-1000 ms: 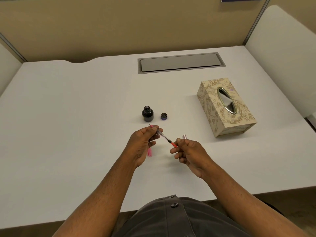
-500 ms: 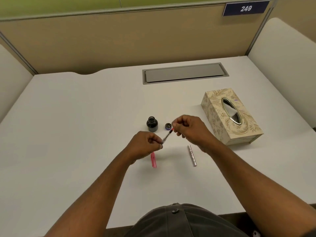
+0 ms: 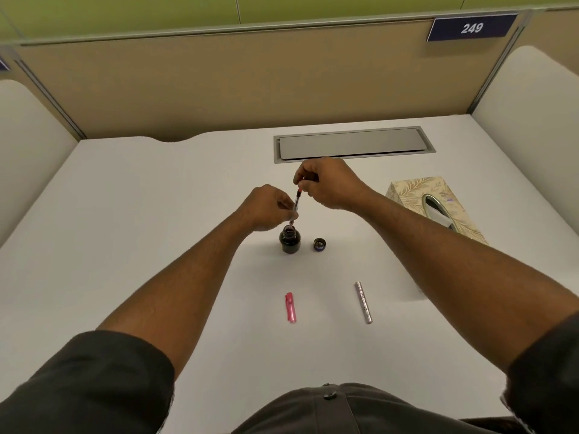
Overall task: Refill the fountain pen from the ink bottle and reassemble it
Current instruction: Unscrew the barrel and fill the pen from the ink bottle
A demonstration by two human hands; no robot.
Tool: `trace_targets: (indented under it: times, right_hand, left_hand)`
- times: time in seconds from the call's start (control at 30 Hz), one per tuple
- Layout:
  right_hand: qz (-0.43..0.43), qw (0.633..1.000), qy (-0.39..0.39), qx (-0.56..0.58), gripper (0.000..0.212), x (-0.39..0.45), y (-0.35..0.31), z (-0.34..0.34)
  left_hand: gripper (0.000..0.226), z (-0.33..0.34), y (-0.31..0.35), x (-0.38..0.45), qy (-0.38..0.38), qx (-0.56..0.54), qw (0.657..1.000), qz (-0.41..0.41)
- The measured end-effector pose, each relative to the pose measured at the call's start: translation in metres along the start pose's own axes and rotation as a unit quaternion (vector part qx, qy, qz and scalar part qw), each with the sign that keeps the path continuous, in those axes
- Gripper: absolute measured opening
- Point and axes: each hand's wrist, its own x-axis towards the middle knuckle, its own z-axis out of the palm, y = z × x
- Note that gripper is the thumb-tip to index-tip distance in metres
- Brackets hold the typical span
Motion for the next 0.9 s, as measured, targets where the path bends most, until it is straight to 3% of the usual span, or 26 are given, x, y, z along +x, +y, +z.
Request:
trace_targets:
  times: [0.17, 0.9]
  right_hand:
    - [-0.016, 0.999, -0.022, -0.044, 0.013, 0.018, 0.002, 0.006]
    - [-0.024, 0.998, -0.018, -0.059, 0.013, 0.030, 0.007, 0.022]
  left_hand:
    - [0.026, 0.004, -0.006, 0.010, 0.009, 0.015, 1.000, -0.011]
    - [0.016, 0.018, -0.020, 0.015, -0.010, -0.033, 0.999, -0.018]
